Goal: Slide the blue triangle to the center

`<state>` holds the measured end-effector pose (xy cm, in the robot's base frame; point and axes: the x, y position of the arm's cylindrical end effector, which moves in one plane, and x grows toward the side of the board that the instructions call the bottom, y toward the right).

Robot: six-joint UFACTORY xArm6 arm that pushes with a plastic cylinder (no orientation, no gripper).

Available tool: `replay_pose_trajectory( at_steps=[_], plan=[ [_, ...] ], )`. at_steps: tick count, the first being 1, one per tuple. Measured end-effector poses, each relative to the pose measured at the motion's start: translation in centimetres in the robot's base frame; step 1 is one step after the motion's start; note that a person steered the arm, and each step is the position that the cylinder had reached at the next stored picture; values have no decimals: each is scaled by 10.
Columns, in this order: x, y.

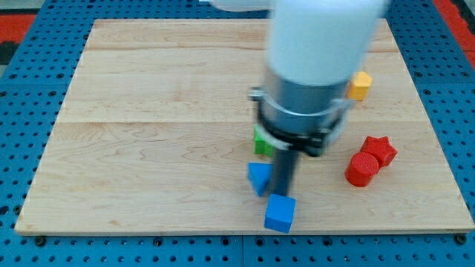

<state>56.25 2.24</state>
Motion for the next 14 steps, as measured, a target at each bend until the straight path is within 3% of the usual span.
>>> replay_pose_trajectory(
  at_steps=[2, 4, 5, 8, 11, 13, 14],
  plan=[
    [-31, -32],
    [31, 106],
    [56, 123],
    [49, -24],
    [-68, -51],
    [-40, -56],
    [-65, -110]
  ],
)
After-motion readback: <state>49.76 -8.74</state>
